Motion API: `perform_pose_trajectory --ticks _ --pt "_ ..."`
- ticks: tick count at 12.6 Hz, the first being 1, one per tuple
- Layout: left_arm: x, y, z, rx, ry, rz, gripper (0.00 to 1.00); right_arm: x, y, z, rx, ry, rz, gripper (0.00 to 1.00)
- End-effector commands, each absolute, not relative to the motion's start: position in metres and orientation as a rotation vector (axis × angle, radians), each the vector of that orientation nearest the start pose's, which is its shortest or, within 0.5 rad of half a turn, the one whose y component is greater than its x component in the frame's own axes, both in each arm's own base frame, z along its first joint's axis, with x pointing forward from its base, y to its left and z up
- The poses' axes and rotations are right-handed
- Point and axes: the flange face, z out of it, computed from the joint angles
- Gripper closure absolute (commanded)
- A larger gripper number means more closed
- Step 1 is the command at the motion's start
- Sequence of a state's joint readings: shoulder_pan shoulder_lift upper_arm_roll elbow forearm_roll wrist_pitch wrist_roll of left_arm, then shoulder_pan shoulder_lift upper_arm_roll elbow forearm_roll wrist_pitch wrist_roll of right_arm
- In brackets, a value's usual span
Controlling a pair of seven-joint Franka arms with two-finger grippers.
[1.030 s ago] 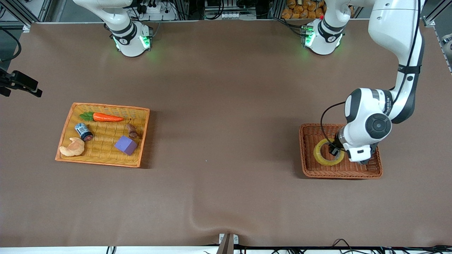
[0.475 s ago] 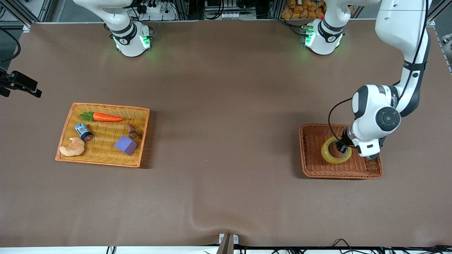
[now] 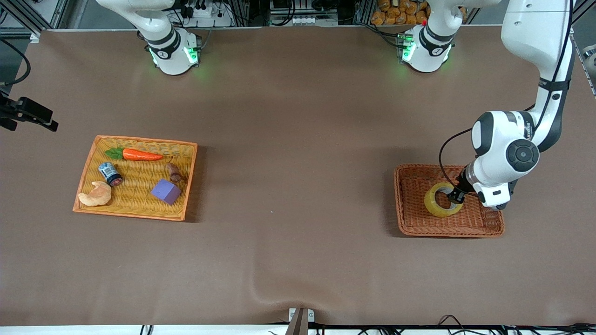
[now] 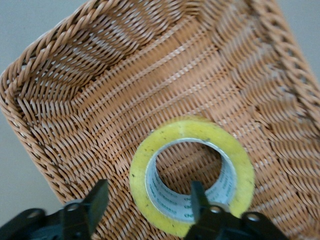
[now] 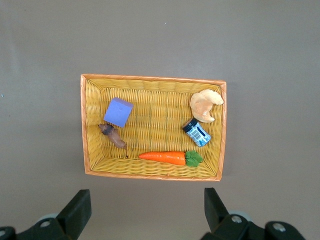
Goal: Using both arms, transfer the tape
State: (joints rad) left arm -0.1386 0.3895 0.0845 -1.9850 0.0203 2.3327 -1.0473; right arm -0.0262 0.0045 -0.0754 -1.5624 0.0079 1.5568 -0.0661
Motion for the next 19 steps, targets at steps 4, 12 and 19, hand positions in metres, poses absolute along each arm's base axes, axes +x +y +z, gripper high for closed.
perform_pose_trajectory --ticks 4,12,19 --pt "0.602 -0.042 0.352 -2.947 -0.955 -0.052 0.0 0.556 -0.053 0.626 -3.12 0.057 0.012 0.0" --pt "0.581 -0.072 0.503 -3.11 -0.299 -0.206 0.0 0.557 -0.057 0.636 -3.127 0.059 -0.026 0.0" --pt "0.558 -0.073 0.611 -3.122 0.136 0.067 0.0 0.559 -0.056 0.644 -3.124 0.063 -0.041 0.0"
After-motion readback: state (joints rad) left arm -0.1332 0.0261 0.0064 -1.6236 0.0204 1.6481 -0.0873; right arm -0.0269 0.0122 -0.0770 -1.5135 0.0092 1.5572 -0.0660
